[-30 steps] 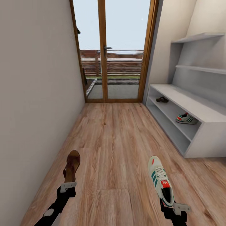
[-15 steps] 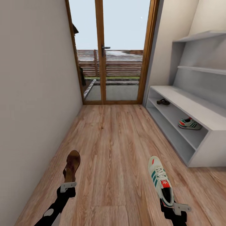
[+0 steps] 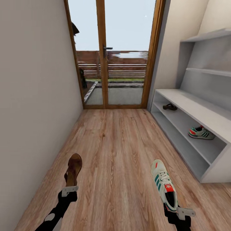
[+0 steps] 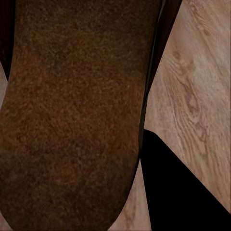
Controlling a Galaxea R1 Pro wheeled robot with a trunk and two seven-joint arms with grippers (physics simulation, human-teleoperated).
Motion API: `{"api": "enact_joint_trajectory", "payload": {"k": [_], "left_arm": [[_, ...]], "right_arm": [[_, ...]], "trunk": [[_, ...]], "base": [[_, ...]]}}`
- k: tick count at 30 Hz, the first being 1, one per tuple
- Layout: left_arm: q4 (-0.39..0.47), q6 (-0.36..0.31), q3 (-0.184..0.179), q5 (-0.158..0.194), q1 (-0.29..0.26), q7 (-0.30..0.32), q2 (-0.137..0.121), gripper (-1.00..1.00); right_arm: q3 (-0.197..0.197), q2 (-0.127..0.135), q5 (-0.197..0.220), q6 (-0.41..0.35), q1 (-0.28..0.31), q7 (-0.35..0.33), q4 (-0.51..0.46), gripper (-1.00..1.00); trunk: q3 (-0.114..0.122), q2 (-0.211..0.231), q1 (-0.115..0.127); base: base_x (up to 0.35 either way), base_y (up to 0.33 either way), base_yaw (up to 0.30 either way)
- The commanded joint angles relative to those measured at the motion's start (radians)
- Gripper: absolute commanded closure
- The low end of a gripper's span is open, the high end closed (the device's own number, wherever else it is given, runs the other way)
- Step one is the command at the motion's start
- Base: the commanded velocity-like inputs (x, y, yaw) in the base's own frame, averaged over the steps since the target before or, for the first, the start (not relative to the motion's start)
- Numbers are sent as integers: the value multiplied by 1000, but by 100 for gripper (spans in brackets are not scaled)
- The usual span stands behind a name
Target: Pick up the two gym shoes and the two sandals from the corridor floor and place them onto the hallstand (shoe rack) in the corridor, making sure they are on the rack and not on the floor. Arrange them so the two gym shoes are next to each other and the two sandals are next to each other.
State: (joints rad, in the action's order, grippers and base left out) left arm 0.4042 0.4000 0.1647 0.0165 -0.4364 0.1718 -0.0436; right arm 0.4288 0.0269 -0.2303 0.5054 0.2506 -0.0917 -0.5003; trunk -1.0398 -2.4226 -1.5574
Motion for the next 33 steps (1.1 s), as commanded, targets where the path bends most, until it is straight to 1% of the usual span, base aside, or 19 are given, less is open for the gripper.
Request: {"api": "enact_joint_trajectory", "payload": {"k": [1, 33], "left_arm": [[-1, 2, 7, -1, -1, 9, 1, 100], [-1, 2, 7, -1, -1, 8, 1, 100]], "right_arm": [[8, -1, -4, 4, 1, -10, 0, 100], [8, -1, -4, 4, 1, -13, 1, 100]], "trunk": [[-1, 0, 0], [-1, 0, 0]], "base": [[340, 43, 0], [336, 114, 0]]}}
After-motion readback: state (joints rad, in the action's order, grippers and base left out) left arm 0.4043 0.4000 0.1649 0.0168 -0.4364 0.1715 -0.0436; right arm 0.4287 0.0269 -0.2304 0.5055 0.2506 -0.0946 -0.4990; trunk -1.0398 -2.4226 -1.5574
